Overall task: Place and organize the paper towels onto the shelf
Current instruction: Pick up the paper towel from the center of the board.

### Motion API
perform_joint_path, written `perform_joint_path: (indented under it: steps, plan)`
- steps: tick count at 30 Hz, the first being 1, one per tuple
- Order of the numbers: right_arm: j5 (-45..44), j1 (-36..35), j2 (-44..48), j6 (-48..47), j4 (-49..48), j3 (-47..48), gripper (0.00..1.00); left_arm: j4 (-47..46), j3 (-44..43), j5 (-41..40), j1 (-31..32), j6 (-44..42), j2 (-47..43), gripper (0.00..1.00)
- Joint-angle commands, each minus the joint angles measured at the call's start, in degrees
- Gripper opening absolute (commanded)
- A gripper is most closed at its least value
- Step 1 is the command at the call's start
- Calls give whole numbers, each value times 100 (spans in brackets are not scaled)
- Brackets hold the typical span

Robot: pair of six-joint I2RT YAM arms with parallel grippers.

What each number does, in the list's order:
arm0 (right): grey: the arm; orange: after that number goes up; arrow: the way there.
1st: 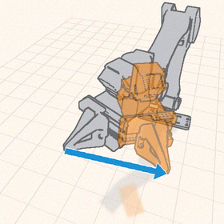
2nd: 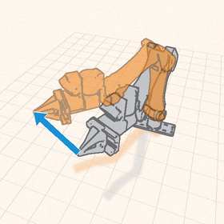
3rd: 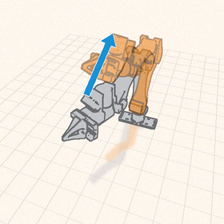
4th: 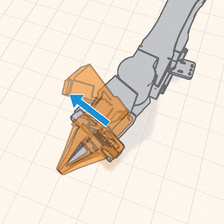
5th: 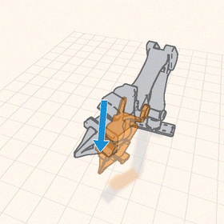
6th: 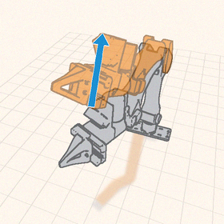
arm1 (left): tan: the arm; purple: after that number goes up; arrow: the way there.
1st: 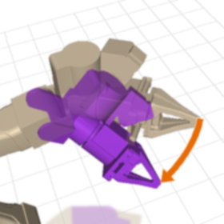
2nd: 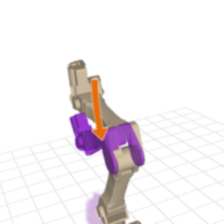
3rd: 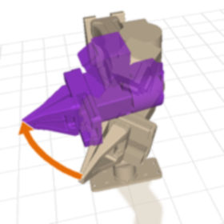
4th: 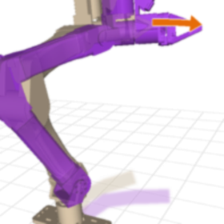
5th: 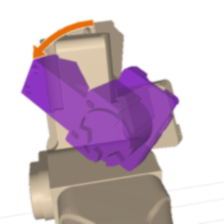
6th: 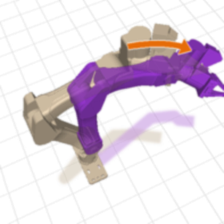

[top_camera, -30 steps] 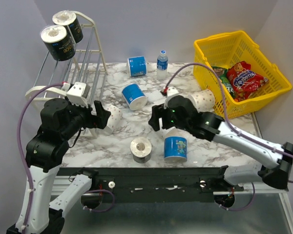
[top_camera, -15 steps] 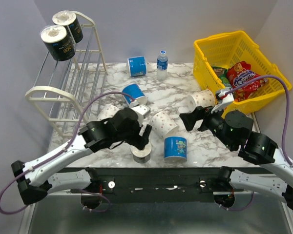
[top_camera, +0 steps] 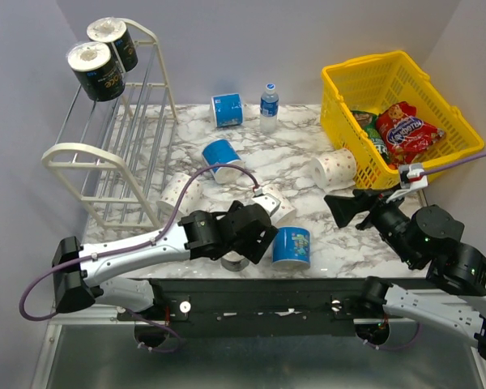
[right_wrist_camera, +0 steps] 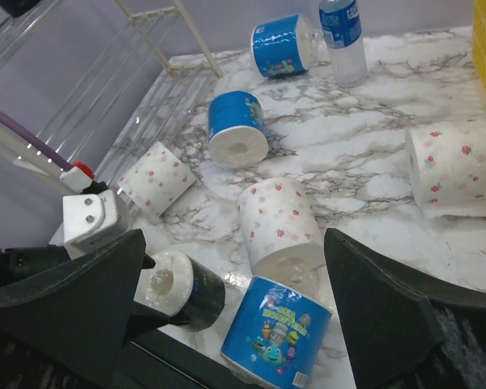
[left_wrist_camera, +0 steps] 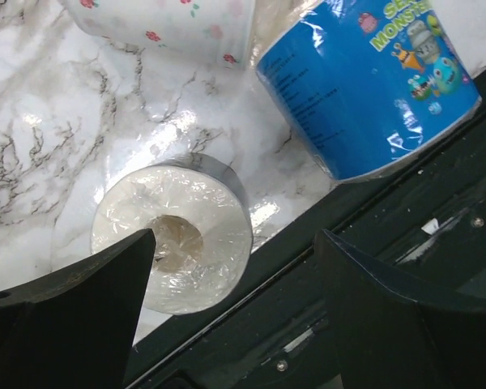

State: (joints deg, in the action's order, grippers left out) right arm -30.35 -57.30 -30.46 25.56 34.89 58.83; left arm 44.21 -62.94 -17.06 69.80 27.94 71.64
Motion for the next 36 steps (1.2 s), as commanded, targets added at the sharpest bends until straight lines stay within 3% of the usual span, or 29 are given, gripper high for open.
perform_joint_path:
  steps: [1,7,15,31,36]
  plan:
    - [-138,8,128,116,246,-47,100,-149,185,-562,7,80,113,90]
    - [-235,8,216,186,290,-126,100,-518,545,-132,16,290,280,87]
    - [-173,8,84,125,220,-100,100,-641,730,-193,16,387,386,81]
    - [-226,8,242,133,114,-214,100,-492,766,-315,42,580,413,49]
    - [-200,8,339,133,123,-240,100,-395,695,-412,60,598,333,49]
